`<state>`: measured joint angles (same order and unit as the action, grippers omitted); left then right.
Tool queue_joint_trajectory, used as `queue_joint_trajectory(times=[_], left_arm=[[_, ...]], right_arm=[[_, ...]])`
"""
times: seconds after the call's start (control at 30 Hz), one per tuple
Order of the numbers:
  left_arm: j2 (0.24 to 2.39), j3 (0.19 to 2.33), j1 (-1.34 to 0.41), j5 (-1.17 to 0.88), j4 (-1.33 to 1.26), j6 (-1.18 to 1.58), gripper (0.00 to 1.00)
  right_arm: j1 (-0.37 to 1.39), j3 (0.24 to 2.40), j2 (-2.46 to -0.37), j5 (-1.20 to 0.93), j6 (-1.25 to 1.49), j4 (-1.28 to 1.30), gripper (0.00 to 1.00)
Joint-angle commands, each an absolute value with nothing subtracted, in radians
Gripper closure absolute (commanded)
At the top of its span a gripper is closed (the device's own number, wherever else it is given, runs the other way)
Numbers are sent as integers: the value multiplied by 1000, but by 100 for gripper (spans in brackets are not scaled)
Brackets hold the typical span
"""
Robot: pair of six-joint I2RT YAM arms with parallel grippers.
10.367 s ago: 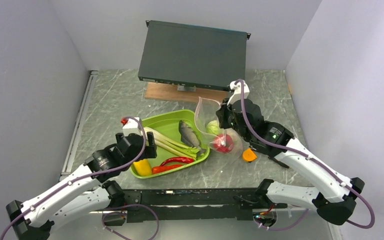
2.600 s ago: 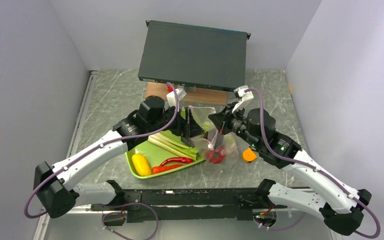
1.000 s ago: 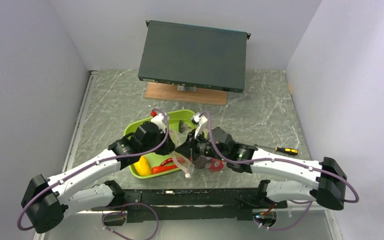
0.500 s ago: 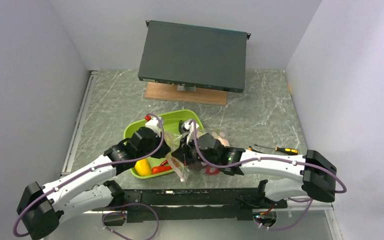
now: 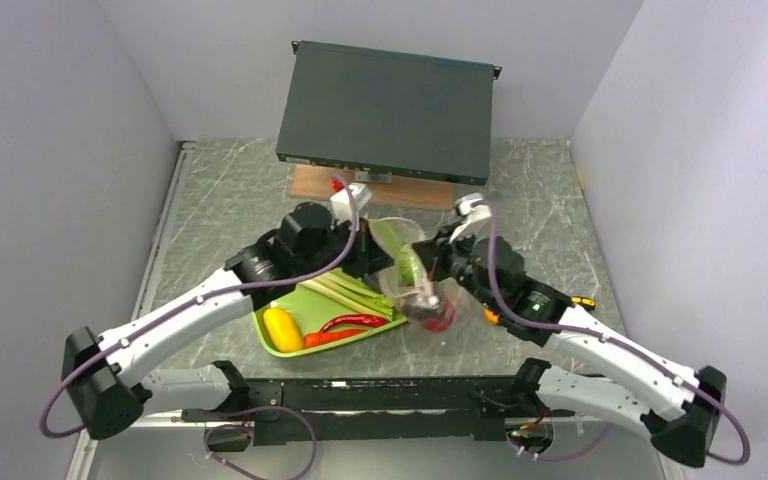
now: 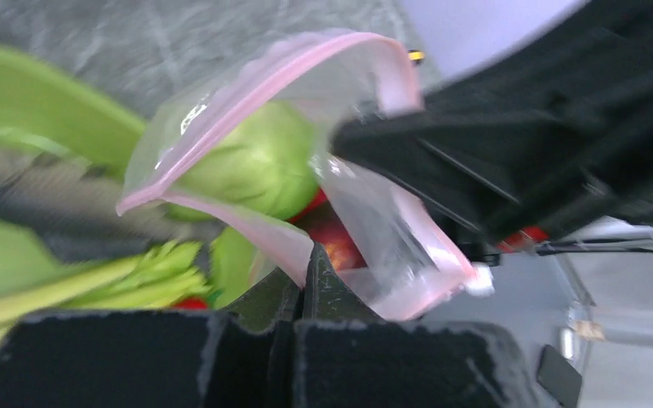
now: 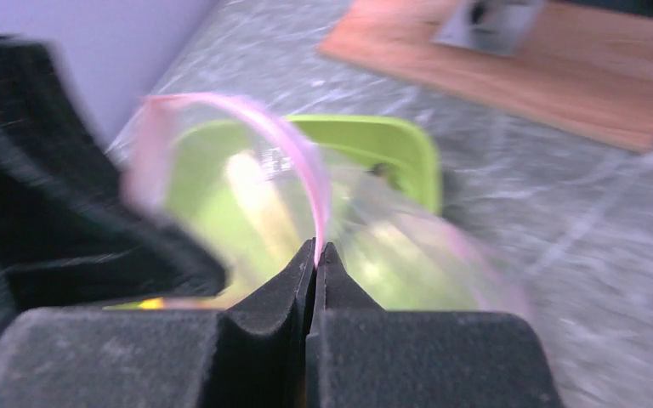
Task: Place the food in the zip-top bag and seal the zipper
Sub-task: Adjust the zipper food storage bag at the center of the board.
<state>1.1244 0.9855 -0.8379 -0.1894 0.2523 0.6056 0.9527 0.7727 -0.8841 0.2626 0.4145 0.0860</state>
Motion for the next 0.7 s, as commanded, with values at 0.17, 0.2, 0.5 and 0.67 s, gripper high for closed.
queue_joint_trajectory(times=[0.17, 0.2, 0.5, 0.67], left_arm=[[1367, 1245, -896, -348, 24, 745, 100], [1382, 1257, -898, -345, 12, 768, 100], [1470, 1324, -928, -256, -26, 885, 100], [1526, 1397, -951, -253, 30, 880, 100]], right_arm=[[759, 969, -829, 436, 393, 472, 100], [744, 1011, -858, 469, 397, 530, 100], [531, 1123, -995, 405, 385, 734, 100], [493, 1170, -1013, 397, 399, 756, 100]])
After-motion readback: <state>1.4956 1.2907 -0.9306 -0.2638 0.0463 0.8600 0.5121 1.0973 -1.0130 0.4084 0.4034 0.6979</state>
